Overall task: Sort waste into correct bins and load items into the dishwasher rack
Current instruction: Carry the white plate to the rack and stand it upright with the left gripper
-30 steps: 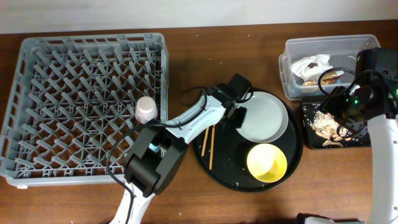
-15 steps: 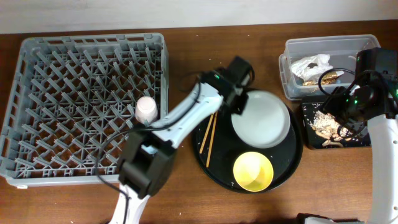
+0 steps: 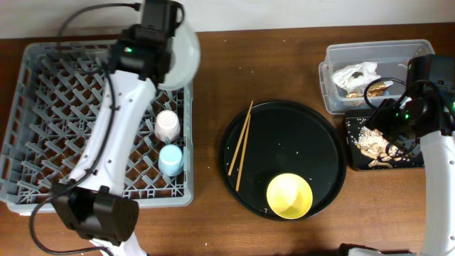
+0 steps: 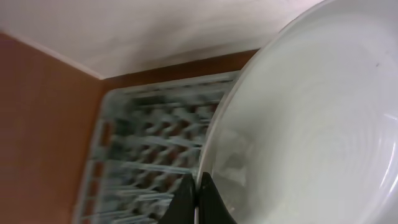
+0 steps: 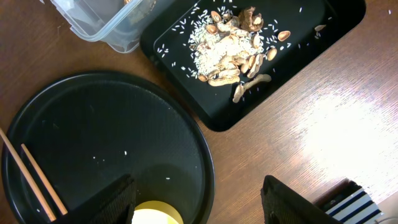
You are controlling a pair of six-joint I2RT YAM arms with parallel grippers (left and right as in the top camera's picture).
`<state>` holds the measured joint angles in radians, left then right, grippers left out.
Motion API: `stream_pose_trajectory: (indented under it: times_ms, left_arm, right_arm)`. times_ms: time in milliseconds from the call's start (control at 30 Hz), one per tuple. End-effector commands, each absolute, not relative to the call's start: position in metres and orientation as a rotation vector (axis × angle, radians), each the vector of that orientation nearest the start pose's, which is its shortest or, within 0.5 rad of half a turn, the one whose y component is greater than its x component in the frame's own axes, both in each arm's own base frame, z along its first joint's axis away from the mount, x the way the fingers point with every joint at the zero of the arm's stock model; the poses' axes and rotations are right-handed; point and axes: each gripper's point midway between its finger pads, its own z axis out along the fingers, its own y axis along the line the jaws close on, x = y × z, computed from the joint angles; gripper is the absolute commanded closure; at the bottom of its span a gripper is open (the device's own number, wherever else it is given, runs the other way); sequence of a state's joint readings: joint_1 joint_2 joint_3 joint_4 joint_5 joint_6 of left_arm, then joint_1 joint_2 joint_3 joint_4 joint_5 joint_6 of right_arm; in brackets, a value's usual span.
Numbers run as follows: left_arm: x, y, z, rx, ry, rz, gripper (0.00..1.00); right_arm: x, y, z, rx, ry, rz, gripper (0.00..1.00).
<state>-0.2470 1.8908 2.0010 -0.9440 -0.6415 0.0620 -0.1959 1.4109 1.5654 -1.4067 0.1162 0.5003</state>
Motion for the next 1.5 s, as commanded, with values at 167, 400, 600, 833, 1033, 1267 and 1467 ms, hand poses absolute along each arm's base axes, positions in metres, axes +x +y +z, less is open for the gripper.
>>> stream_pose_trajectory:
  times_ms: [167,400,600,833,1033,1267,1467]
  left_arm:
    - [0.516,0.090,0.284,-0.110,2.265,0.914,0.99]
    - [0.539,0.101,0.215,-0.070,2.345,1.087,0.99]
    - [0.542,0.094,0.201,-0.041,2.368,1.086,0.99]
    - [0.553,0.046,0.204,0.046,2.323,1.035,0.71]
    - [0.553,0.042,0.207,0.049,2.314,1.032,0.07]
    - [0.553,0.028,0.268,0.069,2.294,0.903,0.01]
    - [0.491,-0.104,0.260,0.551,2.527,0.348,0.01]
  right_arm:
    - [0.278,-0.080,0.241,0.989,2.617,-0.125,0.33]
    - [0.277,-0.080,0.241,0.990,2.620,-0.126,0.34]
    - [0.277,-0.080,0.240,0.990,2.623,-0.126,0.33]
    - [0.278,-0.080,0.240,0.991,2.623,-0.126,0.33]
    - [0.277,-0.080,0.240,0.991,2.624,-0.127,0.32]
    - [0.278,-0.080,0.240,0.990,2.624,-0.127,0.31]
    - [0.278,-0.080,0.240,0.989,2.621,-0.126,0.16]
